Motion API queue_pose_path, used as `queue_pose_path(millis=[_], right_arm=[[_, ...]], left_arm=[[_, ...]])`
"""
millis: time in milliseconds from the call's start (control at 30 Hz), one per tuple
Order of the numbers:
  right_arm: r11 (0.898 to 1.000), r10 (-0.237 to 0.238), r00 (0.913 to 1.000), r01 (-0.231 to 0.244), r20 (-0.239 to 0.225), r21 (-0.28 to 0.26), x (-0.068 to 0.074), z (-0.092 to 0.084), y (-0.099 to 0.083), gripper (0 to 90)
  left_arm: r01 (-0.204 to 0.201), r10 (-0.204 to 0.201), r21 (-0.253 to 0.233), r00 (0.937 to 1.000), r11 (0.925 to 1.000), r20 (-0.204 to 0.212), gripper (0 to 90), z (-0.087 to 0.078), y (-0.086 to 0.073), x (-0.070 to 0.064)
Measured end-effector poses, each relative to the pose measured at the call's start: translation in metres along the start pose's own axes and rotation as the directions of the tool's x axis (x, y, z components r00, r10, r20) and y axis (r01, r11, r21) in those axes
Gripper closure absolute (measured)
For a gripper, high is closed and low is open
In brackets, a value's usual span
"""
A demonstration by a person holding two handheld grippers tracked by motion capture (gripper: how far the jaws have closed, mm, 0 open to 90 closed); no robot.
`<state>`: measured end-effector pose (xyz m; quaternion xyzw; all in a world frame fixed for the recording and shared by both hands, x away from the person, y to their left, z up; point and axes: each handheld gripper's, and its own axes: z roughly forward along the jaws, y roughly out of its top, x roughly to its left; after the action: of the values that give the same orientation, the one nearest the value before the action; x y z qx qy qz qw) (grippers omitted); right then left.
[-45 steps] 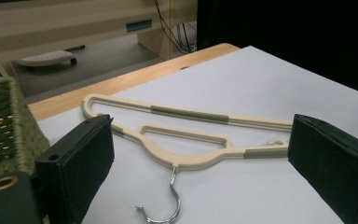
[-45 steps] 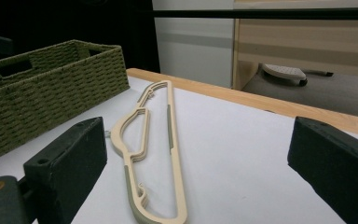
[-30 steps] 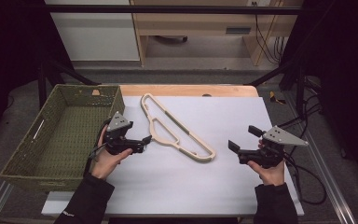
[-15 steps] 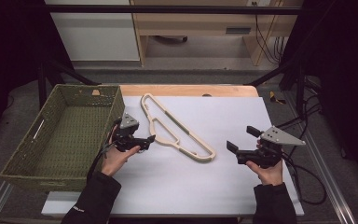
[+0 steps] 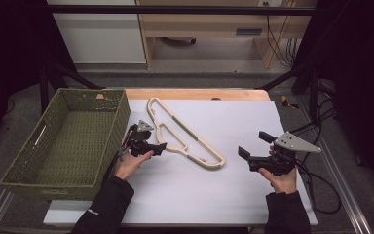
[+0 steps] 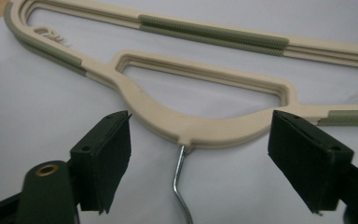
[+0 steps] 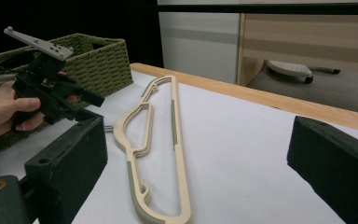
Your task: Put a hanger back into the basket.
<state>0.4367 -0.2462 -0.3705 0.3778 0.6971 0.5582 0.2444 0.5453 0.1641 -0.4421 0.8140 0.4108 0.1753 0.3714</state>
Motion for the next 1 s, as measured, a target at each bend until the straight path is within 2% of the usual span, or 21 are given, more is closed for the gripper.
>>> queue_pose_path(millis=[100,167,267,333,367,600,833,867,900,1000], right_arm=[[1.0,0.0,1.0,0.0,-0.001,0.007,0.001,0.001,-0.001,5.3],[1.0,-0.002,1.0,0.002,-0.001,0.009,0.001,0.002,-0.001,5.2],[1.0,0.0,1.0,0.0,-0.003,0.008,0.001,0.003,-0.001,5.3],[1.0,-0.001,1.0,0.001,-0.003,0.013,0.001,0.003,-0.002,5.4],[1.0,-0.001,1.0,0.001,-0.003,0.013,0.001,0.003,-0.002,5.4],[1.0,-0.005,1.0,0.005,-0.007,0.011,0.001,0.004,-0.002,5.6],[1.0,-0.004,1.0,0.004,-0.008,0.016,0.002,0.005,-0.002,5.6],[1.0,-0.006,0.9999,0.007,-0.008,0.016,0.002,0.005,-0.003,5.6],[1.0,-0.017,0.9998,0.017,-0.013,0.011,0.001,0.005,-0.003,5.7],[1.0,-0.006,0.9999,0.007,-0.01,0.016,0.002,0.005,-0.003,5.8]], left_arm=[[-0.003,0.004,0.008,0.9999,1.0,-0.01,29.3,0.002,-0.002,0.003],[0.001,-0.001,0.013,1.0,0.9999,-0.009,36.6,0.004,-0.003,0.005],[0.006,-0.007,0.036,1.0,0.9993,0.004,42.0,0.01,-0.007,0.008],[-0.003,0.003,0.054,1.0,0.9985,0.008,49.6,0.013,-0.009,0.009],[-0.01,0.009,0.062,0.9999,0.9981,0.007,49.6,0.015,-0.01,0.009],[-0.025,0.024,0.081,0.9996,0.9964,0.014,66.8,0.017,-0.012,0.009],[-0.024,0.023,0.089,0.9997,0.9958,0.004,75.8,0.02,-0.014,0.009],[-0.044,0.043,0.1,0.999,0.994,0.005,76.7,0.019,-0.014,0.01],[-0.029,0.029,0.089,0.9996,0.9956,0.003,77.7,0.021,-0.014,0.009],[-0.036,0.035,0.088,0.9993,0.9955,0.012,81.0,0.021,-0.014,0.009]])
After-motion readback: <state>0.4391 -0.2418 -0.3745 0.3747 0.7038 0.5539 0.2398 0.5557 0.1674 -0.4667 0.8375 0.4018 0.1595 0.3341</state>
